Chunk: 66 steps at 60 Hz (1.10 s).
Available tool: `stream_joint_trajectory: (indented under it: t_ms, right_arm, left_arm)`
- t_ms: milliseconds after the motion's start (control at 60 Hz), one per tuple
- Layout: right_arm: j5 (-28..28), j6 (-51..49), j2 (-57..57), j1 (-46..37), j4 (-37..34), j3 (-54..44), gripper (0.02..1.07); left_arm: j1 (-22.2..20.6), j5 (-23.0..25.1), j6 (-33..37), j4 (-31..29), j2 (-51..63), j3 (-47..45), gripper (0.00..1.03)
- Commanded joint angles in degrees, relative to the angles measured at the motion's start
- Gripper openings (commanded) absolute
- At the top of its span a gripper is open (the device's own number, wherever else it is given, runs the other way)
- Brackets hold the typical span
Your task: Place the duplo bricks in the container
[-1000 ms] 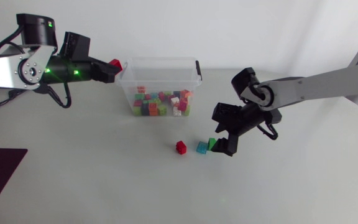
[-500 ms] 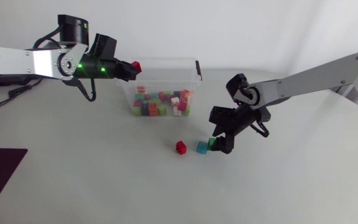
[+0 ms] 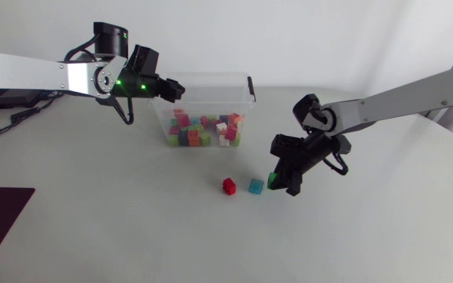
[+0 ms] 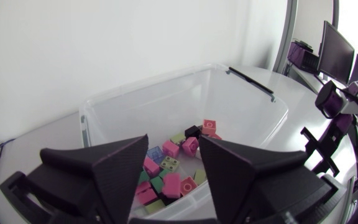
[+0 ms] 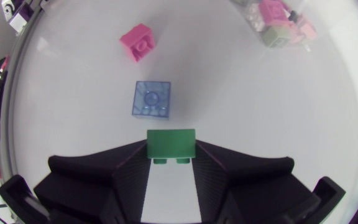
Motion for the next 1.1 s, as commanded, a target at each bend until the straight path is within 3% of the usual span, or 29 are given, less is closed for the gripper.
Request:
stream_joint_trajectory:
  t_ms: [0,50,267,433,817,1083]
  right_arm:
    - [-0.9,-1.9,-4.0,-0.6,-1.9,-1.2,0.25]
    - [-0.9,-1.6,-6.5,-0.7,-3.3,-1.2,0.25]
    - [-1.5,1.3,-14.4,-0.2,-9.0,2.8,0.25]
    - [-1.9,4.9,-15.9,0.9,-11.6,9.3,0.25]
    - [-3.2,13.2,-9.4,2.4,-10.4,23.0,0.25]
    - [-4.5,18.5,-3.0,3.4,-8.3,31.6,0.25]
  left_arm:
    - [-0.8,-0.3,-0.9,-0.2,0.4,1.9,0.90]
    - [-1.0,-0.3,-0.9,-0.5,-1.1,1.5,0.97]
    - [-1.9,-0.3,-0.6,-3.3,-8.8,-1.7,0.97]
    - [-3.7,0.5,2.9,-9.1,-14.6,-5.9,0.97]
    - [-7.8,4.9,13.1,-16.4,-16.1,-16.5,0.96]
    - [-12.5,4.9,15.9,-16.2,-9.0,-18.8,0.96]
